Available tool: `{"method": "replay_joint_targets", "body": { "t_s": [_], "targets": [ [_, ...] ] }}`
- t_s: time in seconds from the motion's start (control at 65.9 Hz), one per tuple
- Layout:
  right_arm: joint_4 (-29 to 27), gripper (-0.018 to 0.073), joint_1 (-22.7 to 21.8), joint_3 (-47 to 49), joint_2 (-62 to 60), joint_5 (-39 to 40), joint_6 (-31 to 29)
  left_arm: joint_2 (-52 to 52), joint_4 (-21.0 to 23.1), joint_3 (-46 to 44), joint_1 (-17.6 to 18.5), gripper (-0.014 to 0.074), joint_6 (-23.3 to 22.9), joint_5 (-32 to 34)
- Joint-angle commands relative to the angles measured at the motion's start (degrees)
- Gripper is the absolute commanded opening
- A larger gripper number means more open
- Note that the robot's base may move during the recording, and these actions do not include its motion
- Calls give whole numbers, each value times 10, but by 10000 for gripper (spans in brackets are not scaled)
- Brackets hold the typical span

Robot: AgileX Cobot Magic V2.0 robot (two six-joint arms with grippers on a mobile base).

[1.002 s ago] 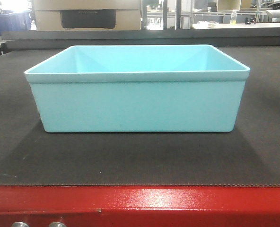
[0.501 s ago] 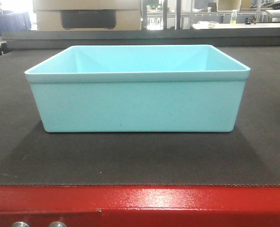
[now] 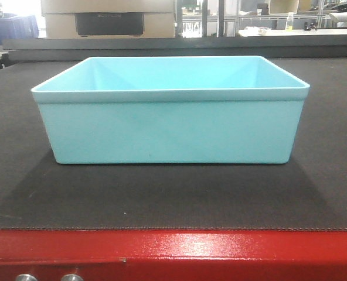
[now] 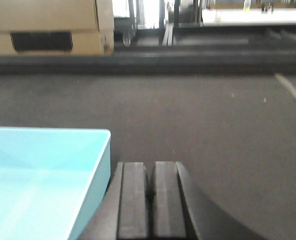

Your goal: Fetch blue bin and place on conveyor start

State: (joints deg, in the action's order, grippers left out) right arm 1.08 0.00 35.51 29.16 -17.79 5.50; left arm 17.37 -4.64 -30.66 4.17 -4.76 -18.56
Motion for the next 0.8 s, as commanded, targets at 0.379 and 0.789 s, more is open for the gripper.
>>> {"method": "replay_joint_targets", "body": {
  "t_s": [0.379,0.789],
  "targets": [
    [7,-162,-3,-2,-19,22,-5,-22,3,2,-1,-111,-4,15],
    [7,-162,-3,-2,-19,22,-5,-22,14,2,-2,-111,-4,15]
  ]
}}
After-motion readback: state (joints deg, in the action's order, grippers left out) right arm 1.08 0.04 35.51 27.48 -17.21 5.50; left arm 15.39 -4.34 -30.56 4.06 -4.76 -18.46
